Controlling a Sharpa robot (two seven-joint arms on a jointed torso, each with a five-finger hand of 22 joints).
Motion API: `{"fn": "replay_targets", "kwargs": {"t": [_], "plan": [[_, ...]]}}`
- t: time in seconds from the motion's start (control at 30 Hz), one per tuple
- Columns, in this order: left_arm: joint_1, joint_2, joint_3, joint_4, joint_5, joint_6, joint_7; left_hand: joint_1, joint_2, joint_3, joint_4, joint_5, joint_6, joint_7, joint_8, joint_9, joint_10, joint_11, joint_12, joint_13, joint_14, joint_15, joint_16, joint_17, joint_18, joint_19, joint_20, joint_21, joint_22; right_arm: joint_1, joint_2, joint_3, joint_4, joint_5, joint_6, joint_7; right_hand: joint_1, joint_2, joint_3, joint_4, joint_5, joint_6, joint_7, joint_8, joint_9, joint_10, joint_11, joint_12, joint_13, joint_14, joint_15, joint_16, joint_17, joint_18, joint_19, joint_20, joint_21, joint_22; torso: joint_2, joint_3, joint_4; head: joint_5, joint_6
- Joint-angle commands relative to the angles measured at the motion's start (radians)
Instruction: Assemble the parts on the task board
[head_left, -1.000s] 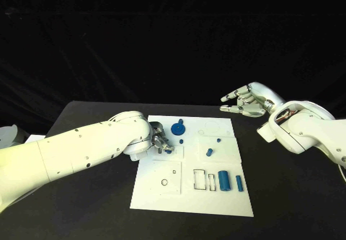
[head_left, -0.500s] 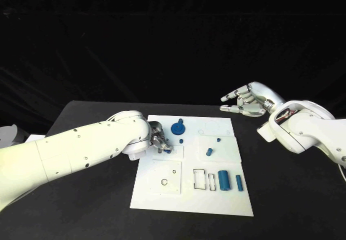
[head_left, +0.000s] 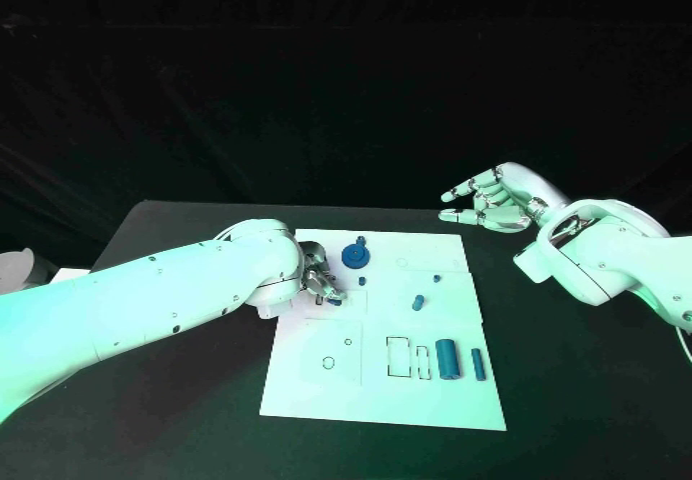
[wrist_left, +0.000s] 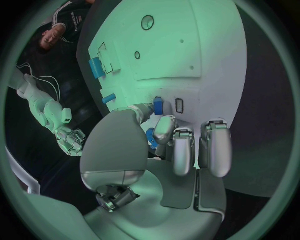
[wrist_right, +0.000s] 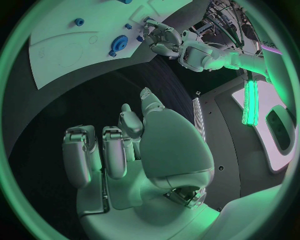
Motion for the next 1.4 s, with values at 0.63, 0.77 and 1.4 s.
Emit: {"fn": "replay_targets", "kwargs": {"t": [0.63, 0.77, 1.4], "plan": [[-0.001, 0.019, -0.004, -0.022, -0.015, 0.096, -0.011, -0.087, 0.008, 0.049, -0.124, -0.003, 0.034, -0.027, 0.007, -0.002, 0.017, -0.011, 0.021, 0.013, 0.107, -0.010, 0.003, 0.263, -0.019, 0.058, -0.007, 0.009, 0.138, 0.000, -0.008, 0.000, 0.014, -0.004, 0.012, 0.006, 0.005, -0.001, -0.008, 0.000, 0.005, -0.002, 0.000, 0.004, 0.001, -0.008, 0.003, -0.009, -0.004, 0.088, 0.006, -0.006, 0.205, 0.005, 0.064, 0.005, -0.008, 0.187, 0.000, 0.0003, 0.0001, -0.003, -0.003], [0.000, 0.023, -0.004, -0.028, -0.022, 0.106, -0.011, -0.130, 0.009, 0.002, -0.102, -0.005, 0.048, -0.028, 0.009, -0.002, 0.022, -0.012, 0.029, 0.021, 0.107, -0.011, 0.003, 0.263, -0.020, 0.059, -0.009, 0.011, 0.142, 0.000, -0.010, 0.000, 0.017, -0.004, 0.013, 0.006, 0.004, -0.002, -0.010, 0.000, 0.005, -0.002, 0.000, 0.004, 0.001, -0.008, 0.003, -0.010, -0.004, 0.088, 0.006, -0.007, 0.203, 0.005, 0.063, 0.005, -0.008, 0.186, 0.000, 0.0000, 0.0005, -0.004, -0.003], [0.002, 0.048, -0.005, -0.064, -0.038, 0.126, -0.012, -0.207, 0.031, -0.097, -0.053, -0.003, 0.076, -0.039, 0.022, 0.002, 0.041, -0.021, 0.055, 0.049, 0.107, -0.020, 0.003, 0.263, -0.022, 0.064, -0.017, 0.016, 0.153, 0.000, -0.014, 0.000, 0.026, -0.004, 0.014, 0.007, 0.001, -0.004, -0.015, 0.002, 0.005, -0.003, 0.000, 0.004, 0.001, -0.010, 0.003, -0.014, -0.007, 0.087, 0.006, -0.009, 0.200, 0.006, 0.060, 0.005, -0.011, 0.182, 0.000, -0.0006, 0.0004, -0.007, -0.005]]}}
